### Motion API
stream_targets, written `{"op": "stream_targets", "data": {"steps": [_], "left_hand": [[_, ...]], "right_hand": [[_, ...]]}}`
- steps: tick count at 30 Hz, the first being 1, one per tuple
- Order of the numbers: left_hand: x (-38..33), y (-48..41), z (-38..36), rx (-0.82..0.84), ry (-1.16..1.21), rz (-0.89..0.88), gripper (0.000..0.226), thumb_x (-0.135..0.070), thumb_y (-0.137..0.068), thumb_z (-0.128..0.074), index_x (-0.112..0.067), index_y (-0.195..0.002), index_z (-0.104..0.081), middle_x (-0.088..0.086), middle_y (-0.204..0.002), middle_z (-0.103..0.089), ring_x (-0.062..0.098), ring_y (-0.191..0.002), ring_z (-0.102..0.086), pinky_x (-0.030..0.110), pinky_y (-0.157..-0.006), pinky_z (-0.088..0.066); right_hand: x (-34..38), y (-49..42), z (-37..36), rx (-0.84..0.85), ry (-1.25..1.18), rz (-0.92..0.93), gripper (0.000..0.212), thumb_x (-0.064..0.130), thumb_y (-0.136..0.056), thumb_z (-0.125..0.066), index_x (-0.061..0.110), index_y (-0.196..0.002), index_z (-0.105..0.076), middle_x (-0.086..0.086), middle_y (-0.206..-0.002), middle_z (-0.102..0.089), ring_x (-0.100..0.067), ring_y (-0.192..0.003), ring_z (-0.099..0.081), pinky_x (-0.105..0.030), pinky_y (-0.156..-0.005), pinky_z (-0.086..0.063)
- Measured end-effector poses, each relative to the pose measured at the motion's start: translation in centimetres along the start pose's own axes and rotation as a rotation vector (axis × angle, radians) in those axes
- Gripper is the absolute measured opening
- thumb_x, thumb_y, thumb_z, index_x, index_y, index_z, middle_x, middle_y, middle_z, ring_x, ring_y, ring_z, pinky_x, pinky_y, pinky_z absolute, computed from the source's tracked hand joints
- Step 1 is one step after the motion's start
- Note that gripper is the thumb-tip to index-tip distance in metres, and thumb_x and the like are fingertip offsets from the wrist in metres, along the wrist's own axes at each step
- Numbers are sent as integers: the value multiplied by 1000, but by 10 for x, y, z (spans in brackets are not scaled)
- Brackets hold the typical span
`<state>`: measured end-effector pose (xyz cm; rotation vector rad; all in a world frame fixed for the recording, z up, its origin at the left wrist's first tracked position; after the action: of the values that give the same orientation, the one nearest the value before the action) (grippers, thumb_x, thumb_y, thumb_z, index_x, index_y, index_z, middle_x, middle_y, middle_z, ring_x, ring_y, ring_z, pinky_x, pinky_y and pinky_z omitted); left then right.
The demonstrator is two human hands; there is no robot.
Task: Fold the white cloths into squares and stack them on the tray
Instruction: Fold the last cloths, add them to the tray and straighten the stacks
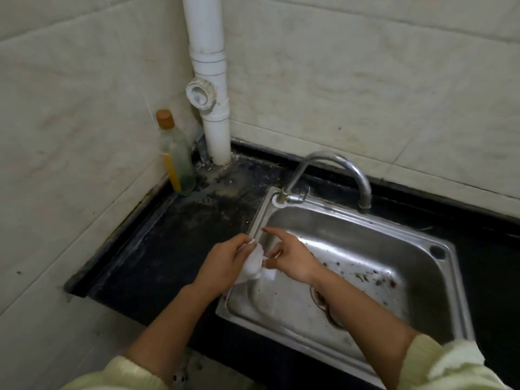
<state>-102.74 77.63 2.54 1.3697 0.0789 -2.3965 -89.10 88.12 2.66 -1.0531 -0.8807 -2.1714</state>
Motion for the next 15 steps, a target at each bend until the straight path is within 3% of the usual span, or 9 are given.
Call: {"op": "stream_targets", "data": {"steps": [3, 6, 9, 13, 15], "left_hand": [[-28, 1, -27, 114, -20, -67, 20, -32, -95, -55, -23, -103, -70, -8, -94, -71, 1, -89, -64, 22, -83, -50], [-60, 5, -59, 230, -82, -126, 24, -40, -94, -55, -31, -110, -70, -14, -101, -71, -3, -94, -63, 19, -86, -49], [-97, 16, -96, 328, -129, -206, 20, -36, -93, -57, -30, -106, -72, -19, -94, -69, -10, -88, -61, 9, -78, -45], [-144, 39, -148, 353, -234, -306, 17, -37, -91, -60, -29, -99, -73, -17, -89, -69, -3, -84, -60, 20, -74, -43], [-166, 53, -171, 352, -262, -315, 15, -38, -87, -64, -29, -95, -73, -12, -90, -70, 4, -83, -60, 22, -73, -45]], "right_hand": [[-17, 33, 24, -9, -33, -21, 71, 4, -78, -75, 30, -136, -45, -5, -93, -64, -8, -75, -62, -12, -64, -48], [-36, 70, 48, -73, 0, -33, 39, 1, -76, -73, 17, -111, -66, -5, -87, -68, -5, -72, -59, -16, -64, -49], [-62, 115, 73, -185, -21, -95, 11, 1, -74, -72, 4, -84, -67, -5, -75, -63, -10, -66, -56, -29, -62, -50], [-99, 184, 102, -336, -54, -190, 16, 8, -70, -71, 2, -83, -62, -8, -75, -64, -18, -70, -61, -45, -68, -55], [-112, 218, 115, -383, -90, -224, 16, 4, -73, -72, 4, -85, -61, -7, -75, -64, -17, -67, -62, -36, -58, -56]]}}
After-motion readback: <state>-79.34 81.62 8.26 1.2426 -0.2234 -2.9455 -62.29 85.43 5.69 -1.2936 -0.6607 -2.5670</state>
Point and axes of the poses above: each hand's wrist, its own y-axis away from the middle knuckle, its own z-axis out of the back of the hand, x = y × z, the point moved 2 cm from there along -y, towards the middle knuckle
